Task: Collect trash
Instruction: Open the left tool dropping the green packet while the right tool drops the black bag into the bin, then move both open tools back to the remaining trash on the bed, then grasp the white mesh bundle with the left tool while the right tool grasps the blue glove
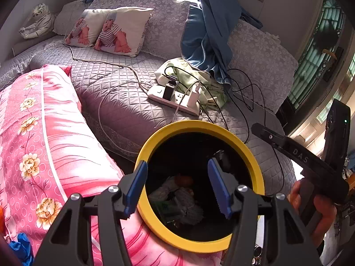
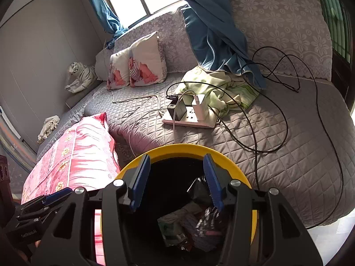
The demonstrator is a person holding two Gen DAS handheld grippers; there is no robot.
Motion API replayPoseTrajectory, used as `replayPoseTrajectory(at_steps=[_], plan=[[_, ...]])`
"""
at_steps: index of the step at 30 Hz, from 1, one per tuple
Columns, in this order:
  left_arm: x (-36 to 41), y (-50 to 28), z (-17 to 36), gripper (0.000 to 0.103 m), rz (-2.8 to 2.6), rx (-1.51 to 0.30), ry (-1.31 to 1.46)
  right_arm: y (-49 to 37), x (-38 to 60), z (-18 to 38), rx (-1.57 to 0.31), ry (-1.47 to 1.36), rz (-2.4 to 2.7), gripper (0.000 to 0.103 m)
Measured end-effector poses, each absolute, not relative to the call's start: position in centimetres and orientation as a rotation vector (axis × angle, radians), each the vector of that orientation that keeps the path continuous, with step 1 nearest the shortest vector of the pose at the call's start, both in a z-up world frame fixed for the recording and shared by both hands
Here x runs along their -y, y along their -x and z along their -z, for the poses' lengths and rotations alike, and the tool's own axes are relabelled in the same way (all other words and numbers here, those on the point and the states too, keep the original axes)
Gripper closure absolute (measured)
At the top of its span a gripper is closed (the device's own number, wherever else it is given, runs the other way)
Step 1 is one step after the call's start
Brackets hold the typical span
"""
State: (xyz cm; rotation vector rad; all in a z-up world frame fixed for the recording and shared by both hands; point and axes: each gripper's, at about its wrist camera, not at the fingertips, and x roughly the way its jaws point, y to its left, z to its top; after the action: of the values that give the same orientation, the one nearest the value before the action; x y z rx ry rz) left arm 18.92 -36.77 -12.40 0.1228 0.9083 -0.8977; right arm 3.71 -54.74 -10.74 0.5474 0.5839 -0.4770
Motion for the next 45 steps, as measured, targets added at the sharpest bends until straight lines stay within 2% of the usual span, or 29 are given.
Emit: replayPoseTrajectory(at_steps=[8,11,17,19,25,36,45], plan=[[34.4,-19.9,11.3,0.049,0.84,-0.884,-0.075,-2.9,53.9,9.2,-0.547,-0.528,0.47,0.055],[32.5,-20.4,10.7,0.049,0.814,-0.87,-0.06,-2.8,53.0,8.5,-0.524,-0.512,0.425,0.051],[27.2,-21.8,9.2,0.032,0.728,-0.813,-0.055,-3.9,49.3,7.0,-0.491,-0.458,0.266,0.038],[24.9,-22.2,8.9,0.031,0.684,-0.792,-0.064,-5.0,47.5,6.8,-0.493,-0.438,0.19,0.03],[16.1,-24.1,8.5,0.025,0.521,-0.77,-0.07,-9.0,40.1,6.9,-0.535,-0.366,-0.049,0.023],[1.2,-26.8,9.6,0.024,0.252,-0.8,0.005,-13.5,24.7,8.4,-0.656,-0.116,-0.373,0.02],[-2.9,-28.0,12.3,0.023,0.195,-0.867,0.018,-14.4,16.4,10.6,-0.71,0.115,-0.459,0.019]])
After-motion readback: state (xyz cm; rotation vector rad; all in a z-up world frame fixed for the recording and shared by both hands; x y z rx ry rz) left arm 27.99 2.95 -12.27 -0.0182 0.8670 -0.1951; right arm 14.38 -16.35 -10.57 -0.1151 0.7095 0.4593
